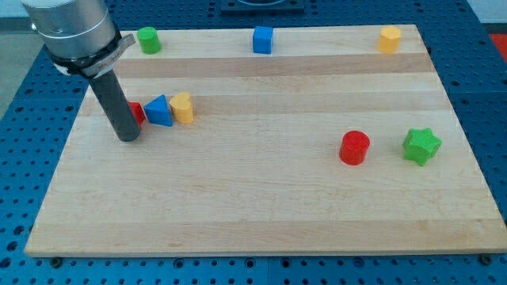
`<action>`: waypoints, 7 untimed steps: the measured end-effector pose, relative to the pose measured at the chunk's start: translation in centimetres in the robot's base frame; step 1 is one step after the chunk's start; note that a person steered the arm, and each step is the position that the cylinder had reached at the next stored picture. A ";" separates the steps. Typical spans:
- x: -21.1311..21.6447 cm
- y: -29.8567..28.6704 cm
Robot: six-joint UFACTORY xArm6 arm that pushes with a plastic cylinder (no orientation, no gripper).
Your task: Push the blue triangle up a bit
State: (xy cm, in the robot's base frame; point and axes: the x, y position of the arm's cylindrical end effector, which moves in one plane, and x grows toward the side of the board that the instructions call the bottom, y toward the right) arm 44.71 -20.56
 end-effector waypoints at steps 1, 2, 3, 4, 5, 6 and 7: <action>0.0 0.0; 0.0 0.0; 0.3 0.0; 0.3 0.4; 0.1 1.1; -0.6 2.6; -1.5 3.8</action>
State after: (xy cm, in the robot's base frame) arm 43.25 -16.73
